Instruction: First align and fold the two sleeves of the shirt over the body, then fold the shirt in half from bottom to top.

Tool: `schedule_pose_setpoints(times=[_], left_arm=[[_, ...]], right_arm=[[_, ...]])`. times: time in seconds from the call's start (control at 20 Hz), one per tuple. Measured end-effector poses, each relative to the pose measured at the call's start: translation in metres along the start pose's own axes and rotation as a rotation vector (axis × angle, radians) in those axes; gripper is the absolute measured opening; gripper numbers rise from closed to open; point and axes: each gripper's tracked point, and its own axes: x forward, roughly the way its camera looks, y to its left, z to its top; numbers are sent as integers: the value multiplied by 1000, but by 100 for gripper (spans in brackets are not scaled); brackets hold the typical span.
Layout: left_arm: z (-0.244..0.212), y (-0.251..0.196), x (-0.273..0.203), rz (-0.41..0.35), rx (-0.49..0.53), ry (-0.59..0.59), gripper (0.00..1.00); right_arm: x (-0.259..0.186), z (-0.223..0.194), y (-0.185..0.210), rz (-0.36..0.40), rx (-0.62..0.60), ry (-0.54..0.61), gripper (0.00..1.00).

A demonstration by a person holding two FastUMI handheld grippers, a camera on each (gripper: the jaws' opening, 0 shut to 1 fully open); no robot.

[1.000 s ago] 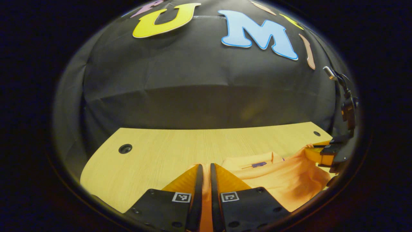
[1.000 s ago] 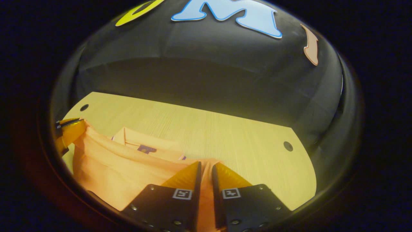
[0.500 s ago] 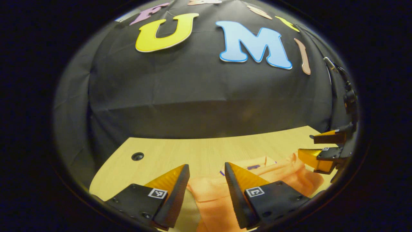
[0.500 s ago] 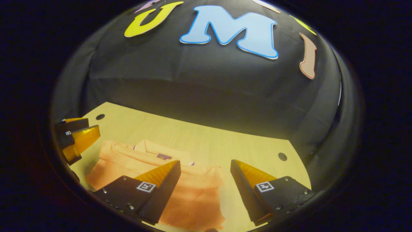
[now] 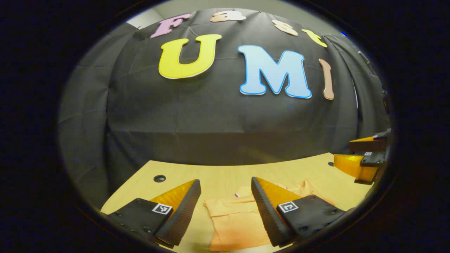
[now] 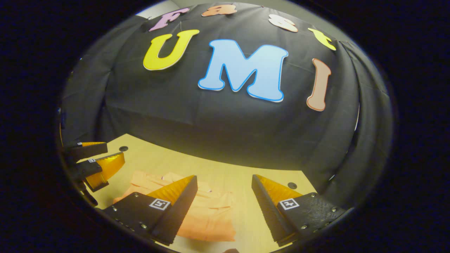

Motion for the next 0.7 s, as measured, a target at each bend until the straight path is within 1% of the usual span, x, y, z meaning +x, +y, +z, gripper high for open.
schedule_pose_setpoints(times=[0.1,0.2,0.45,0.7], left_arm=[[9,-4,-12,5,-4,-20,94],[18,-7,-26,11,-5,-45,94],[49,-10,-63,30,3,-120,94],[73,-13,-98,52,20,-190,94]], right_arm=[[-18,13,-1,2,-9,-44,98],[-34,23,0,9,-16,-77,96],[-69,40,6,52,16,-138,96],[-87,54,-3,70,32,-190,96]])
